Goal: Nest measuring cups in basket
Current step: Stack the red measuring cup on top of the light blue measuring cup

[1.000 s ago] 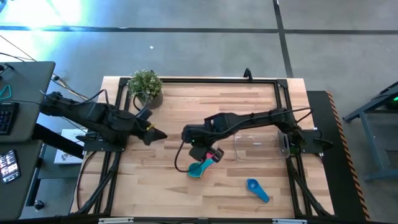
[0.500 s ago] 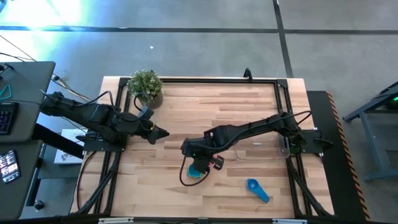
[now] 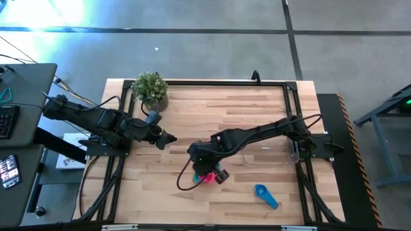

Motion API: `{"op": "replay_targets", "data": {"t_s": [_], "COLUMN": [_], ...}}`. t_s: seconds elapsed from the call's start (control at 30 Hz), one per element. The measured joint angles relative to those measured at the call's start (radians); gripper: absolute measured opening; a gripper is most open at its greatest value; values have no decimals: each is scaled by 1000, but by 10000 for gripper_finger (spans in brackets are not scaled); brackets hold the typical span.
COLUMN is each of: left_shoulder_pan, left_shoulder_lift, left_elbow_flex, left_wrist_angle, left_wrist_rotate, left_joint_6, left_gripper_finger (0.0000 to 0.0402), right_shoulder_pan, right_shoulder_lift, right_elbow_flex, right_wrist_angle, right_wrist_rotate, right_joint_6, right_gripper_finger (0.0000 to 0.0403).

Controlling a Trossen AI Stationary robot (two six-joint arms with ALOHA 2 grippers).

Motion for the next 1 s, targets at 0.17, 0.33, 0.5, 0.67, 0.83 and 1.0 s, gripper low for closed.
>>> {"op": "replay_targets", "data": {"t_s": [0.17,0.33,0.5,0.67,0.83,1.0], "left_shoulder_pan": [0,0,0,0,0,-27], "left_shoulder_lift": [0,0,0,0,15,90], "left_elbow_flex": [0,0,-3,-7,-6,-7], "left_wrist_angle": [-2,-16,-24,-49,-47,-48], "left_wrist_rotate": [0,0,-1,-1,-3,30], "left_joint_6": [0,0,0,-1,-87,-128], "left_gripper_finger": [122,122,122,122,122,122], "right_shoulder_pan": [-33,-68,-75,-39,-5,-10], "right_shoulder_lift": [0,5,17,24,25,24], "right_elbow_flex": [-55,-86,-84,-82,-82,-82], "right_wrist_angle": [96,60,45,44,39,-35], "right_wrist_rotate": [-9,-4,6,2,22,127], "right_joint_6": [100,91,-41,-175,-191,-189], "right_gripper_finger": [0,0,0,0,0,0]}}
